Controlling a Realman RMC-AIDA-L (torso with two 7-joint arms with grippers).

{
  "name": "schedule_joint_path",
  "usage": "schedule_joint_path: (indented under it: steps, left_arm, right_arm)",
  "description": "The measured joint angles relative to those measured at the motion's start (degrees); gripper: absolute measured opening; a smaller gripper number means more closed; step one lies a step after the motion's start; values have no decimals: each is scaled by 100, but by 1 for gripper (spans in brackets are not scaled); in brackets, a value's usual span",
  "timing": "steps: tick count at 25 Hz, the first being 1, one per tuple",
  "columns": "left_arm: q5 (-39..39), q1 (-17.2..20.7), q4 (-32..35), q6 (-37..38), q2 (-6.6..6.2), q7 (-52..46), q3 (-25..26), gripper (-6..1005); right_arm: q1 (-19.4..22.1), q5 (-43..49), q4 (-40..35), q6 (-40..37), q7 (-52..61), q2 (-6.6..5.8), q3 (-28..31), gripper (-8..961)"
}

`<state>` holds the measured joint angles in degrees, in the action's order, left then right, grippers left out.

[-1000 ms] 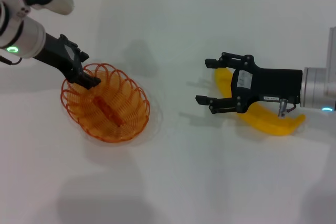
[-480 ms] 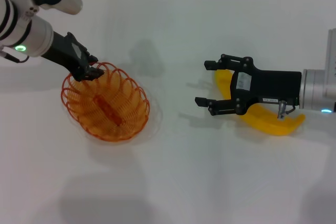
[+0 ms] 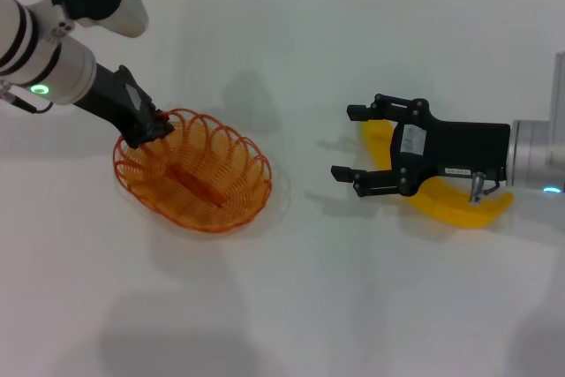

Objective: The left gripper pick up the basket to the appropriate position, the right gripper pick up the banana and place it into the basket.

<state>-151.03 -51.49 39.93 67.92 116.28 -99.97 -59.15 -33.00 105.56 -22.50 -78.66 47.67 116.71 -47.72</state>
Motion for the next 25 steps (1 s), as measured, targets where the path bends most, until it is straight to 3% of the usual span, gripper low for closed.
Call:
schedule_joint_path:
  steps: [12,25]
  left_arm:
    - [134,390,910,647,16,-405,-73,107]
    - [542,659,1397,1122,17,-742,-141,81]
  right_arm:
    - [13,0,0,129,5,2,0,877]
    - [39,0,0,132,14,1,6,876]
